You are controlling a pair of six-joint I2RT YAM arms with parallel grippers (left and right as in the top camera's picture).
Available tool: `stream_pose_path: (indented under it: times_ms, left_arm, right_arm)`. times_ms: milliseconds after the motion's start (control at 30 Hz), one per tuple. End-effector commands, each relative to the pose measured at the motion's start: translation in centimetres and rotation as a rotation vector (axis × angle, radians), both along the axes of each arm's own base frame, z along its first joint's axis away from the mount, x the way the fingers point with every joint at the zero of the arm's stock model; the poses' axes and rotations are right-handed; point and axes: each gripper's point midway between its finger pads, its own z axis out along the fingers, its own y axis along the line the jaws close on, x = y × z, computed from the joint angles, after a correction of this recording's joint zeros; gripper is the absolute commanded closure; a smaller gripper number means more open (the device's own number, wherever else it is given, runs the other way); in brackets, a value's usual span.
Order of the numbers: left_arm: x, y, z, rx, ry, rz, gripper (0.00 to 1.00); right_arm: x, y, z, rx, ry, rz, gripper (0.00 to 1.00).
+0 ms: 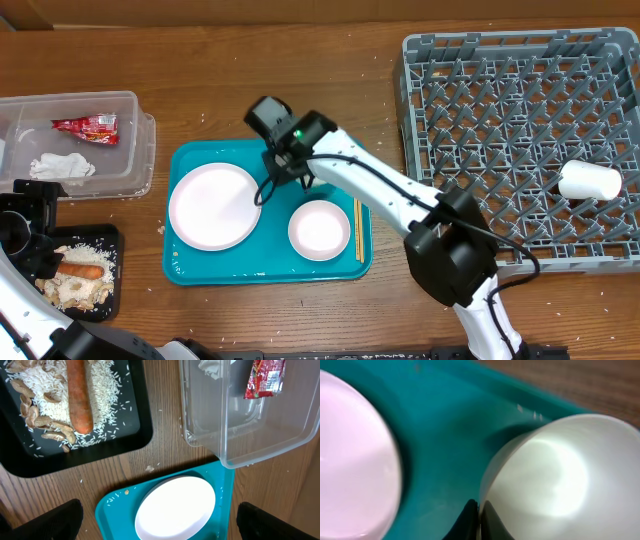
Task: Sort waste into correct bins and load items into the dishwasher
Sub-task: 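Grasp the white bowl rim and carry it into the dish rack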
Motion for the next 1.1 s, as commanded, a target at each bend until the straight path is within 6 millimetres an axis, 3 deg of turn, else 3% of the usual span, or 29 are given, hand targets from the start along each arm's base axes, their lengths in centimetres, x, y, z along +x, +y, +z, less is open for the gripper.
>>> stream_pose_path:
  times_ms: [0, 100, 233, 400, 500, 700, 833, 1000, 1067]
  left_arm:
    - [0.2, 0.1, 0.1, 0.003, -0.005, -0.011, 0.0]
    - [0.2, 0.1, 0.1, 0.003, -0.005, -0.011, 0.0]
    - [0.2, 0.1, 0.1, 0.003, -0.005, -0.011, 0.0]
    - [0.2, 0.1, 0.1, 0.003, -0.005, -0.011, 0.0]
    - [0.2, 0.1, 0.1, 0.003, -0.005, -0.011, 0.0]
    - [0.2, 0.1, 0.1, 0.003, -0.005, -0.011, 0.0]
    - [0.2, 0.1, 0.1, 0.003, -0.005, -0.011, 0.0]
    - [0.2, 0.1, 0.1, 0.003, -0.005, -0.011, 0.0]
    - [0.2, 0.1, 0.1, 0.003, -0.005, -0.011, 0.0]
  right_arm:
    - [2.7, -0.7, 8.4, 0.103, -0.116, -0.05, 0.96]
    - [4.3, -3.5, 12.7, 0.139, -0.161, -0.112, 0.96]
    - [6.2, -8.8, 16.5, 0.173, -0.202, -0.238, 0.96]
    - [8.5, -17.8, 20.1, 0.28, -0.194, -0.395, 0.96]
    - [9.6, -22.9, 21.3, 0.452, -0.133, -0.394, 0.96]
    - [10.8, -33.5, 21.9, 0.83, -0.057, -0.418, 0.96]
    - [10.8, -39.0, 21.8, 1.049, -0.079, -0.377, 0.96]
    - [11.4, -43.5, 19.9, 1.241, -0.076, -0.398, 0.96]
    - [11.8, -44.8, 18.3, 1.28, -0.055, -0.426, 0.96]
